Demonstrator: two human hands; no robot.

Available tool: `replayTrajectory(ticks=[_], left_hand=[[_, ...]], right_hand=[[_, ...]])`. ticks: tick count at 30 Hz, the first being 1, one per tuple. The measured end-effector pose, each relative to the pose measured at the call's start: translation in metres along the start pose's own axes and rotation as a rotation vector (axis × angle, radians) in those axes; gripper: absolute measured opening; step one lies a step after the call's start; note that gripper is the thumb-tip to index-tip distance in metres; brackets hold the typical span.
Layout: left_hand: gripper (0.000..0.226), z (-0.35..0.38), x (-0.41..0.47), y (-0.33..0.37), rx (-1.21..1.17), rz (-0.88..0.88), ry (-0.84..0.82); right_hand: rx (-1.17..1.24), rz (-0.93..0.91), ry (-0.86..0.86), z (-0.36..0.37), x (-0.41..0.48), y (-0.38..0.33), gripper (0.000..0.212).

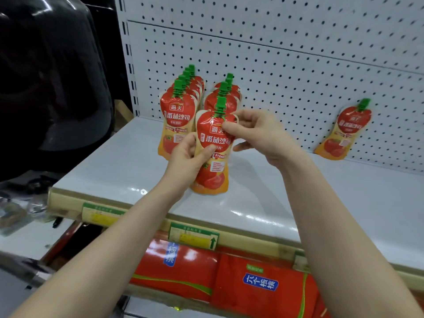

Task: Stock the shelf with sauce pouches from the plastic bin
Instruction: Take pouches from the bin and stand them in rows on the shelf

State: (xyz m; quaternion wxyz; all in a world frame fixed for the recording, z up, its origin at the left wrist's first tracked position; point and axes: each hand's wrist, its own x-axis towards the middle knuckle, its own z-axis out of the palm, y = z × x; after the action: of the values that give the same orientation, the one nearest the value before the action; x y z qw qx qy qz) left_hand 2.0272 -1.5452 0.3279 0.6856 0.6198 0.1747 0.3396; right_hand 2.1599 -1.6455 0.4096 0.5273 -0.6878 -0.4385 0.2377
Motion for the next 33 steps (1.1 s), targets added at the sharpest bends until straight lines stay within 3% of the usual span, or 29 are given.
replayTrajectory(ticks=[6,11,18,28,33], left_hand=[[0.034,0.005,-0.005,-0.010,0.062,0.009,-0.013],[0.048,-0.008,-0.005,-0.030,0.400,-0.043,-0.005],[0.059,-0.003,0.009,-0.042,0.648,-0.055,-0.025],[0.060,-0.001,0.009,-0.045,0.678,-0.064,0.000],[0.060,-0.001,0.006,-0.041,0.684,-0.063,-0.014]], right_hand=[[-0.004,-0.020,0.087,-0.010,0.002,0.013,0.017],[-0.015,-0.044,0.163,-0.013,0.022,0.022,0.007],[0.014,-0.112,0.170,0.003,0.055,0.033,0.008],[-0.079,-0.159,0.115,0.001,0.061,0.041,0.016],[-0.166,-0.145,0.168,0.002,0.054,0.038,0.025]])
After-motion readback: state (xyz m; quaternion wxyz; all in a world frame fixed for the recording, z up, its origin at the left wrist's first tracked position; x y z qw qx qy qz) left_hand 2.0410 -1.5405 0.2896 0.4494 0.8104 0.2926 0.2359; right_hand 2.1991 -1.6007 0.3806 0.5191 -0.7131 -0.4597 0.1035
